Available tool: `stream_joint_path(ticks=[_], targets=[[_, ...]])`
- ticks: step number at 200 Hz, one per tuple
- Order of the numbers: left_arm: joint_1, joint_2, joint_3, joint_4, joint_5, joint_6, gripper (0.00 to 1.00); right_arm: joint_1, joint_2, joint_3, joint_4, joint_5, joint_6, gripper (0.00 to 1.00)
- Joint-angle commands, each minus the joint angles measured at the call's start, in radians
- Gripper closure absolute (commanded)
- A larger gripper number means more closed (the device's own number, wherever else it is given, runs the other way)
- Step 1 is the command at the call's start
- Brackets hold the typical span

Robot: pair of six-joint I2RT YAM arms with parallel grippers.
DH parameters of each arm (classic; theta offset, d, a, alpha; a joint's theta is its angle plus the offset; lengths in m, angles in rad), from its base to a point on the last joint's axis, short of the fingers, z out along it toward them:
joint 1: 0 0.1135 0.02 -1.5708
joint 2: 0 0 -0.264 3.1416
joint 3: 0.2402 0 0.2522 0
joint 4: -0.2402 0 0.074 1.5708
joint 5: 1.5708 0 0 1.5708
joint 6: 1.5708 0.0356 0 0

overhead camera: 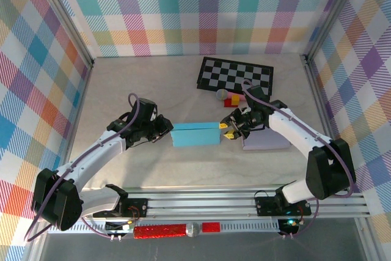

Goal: Fold the paper box

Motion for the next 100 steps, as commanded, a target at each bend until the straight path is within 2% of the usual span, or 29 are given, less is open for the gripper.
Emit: stream_joint_path(ticks=[1, 18, 35, 64, 84, 100], targets=[[0.000, 0.039, -0.057, -0.130, -0.018, 0.016, 0.86, 0.001, 0.061, -0.026, -0.138, 0.121, -0.013, 0.67], [-0.003, 0.036, -0.059, -0.115, -0.016, 0.019, 0.88, 0.001, 0.043, 0.018, -0.137, 0.125, -0.030, 0.63], [-0.006, 0.033, -0.053, -0.109, -0.015, 0.022, 0.88, 0.001, -0.017, 0.047, -0.132, 0.148, 0.013, 0.55], [-0.018, 0.031, -0.042, -0.107, -0.025, 0.028, 0.88, 0.003, -0.129, 0.003, -0.027, 0.179, 0.214, 0.37], [-0.038, 0.018, -0.040, -0.105, -0.052, 0.036, 0.88, 0.010, -0.146, -0.088, 0.146, 0.146, 0.388, 0.33], [-0.059, 0.003, -0.046, -0.101, -0.079, 0.037, 0.88, 0.017, -0.124, -0.120, 0.257, 0.140, 0.470, 0.29]])
